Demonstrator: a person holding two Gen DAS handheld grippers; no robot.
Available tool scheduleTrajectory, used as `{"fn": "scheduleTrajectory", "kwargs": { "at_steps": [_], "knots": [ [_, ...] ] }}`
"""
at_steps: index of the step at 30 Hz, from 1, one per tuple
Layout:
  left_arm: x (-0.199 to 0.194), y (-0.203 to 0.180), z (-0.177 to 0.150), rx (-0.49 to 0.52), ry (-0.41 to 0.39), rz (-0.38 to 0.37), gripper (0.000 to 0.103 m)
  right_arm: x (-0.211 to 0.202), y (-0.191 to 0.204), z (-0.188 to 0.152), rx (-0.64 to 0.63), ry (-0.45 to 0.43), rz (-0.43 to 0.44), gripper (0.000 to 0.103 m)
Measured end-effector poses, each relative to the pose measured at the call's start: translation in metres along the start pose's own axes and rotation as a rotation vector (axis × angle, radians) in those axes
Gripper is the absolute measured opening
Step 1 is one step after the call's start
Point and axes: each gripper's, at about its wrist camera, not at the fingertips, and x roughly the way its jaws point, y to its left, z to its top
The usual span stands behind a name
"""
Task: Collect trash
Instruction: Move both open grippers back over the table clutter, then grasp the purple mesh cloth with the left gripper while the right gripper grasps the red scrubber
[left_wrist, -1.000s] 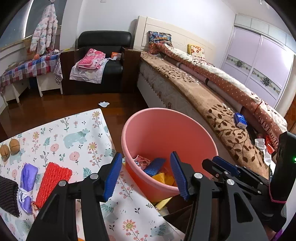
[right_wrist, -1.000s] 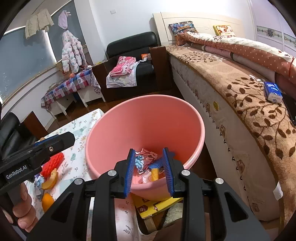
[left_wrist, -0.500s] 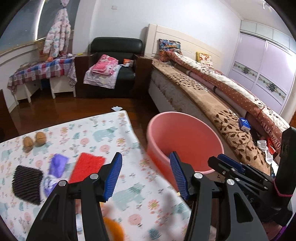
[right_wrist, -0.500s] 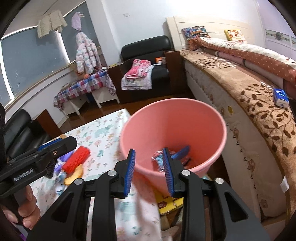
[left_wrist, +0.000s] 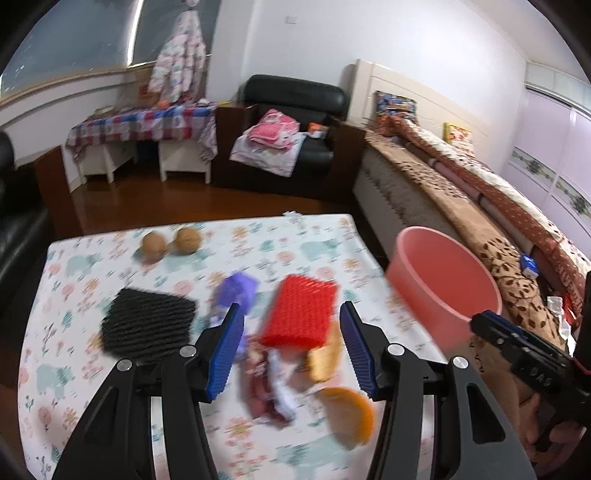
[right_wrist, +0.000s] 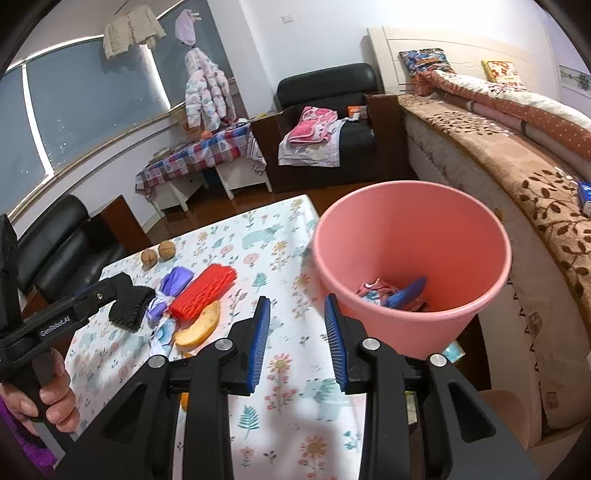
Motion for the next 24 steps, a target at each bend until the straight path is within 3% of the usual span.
{"fn": "scheduleTrajectory", "kwargs": {
  "at_steps": [8, 19, 24],
  "knots": [
    [0.015, 0.039, -0.019, -0.041, 0.059, 0.055, 0.053, 0.010, 0.013, -0.006, -0.019, 0.027, 0.040, 0.031],
    [0.058, 0.038, -0.005, -0.027, 0.107, 0.031, 0.052, 0.025, 0.020, -0.004, -0.025, 0.058, 0.084, 0.031],
    [0.084, 0.041, 0.000, -0.018, 0.141, 0.049, 0.050, 0.039, 0.025, 0.002, 0.005, 0.097, 0.146, 0.031]
  ]
}}
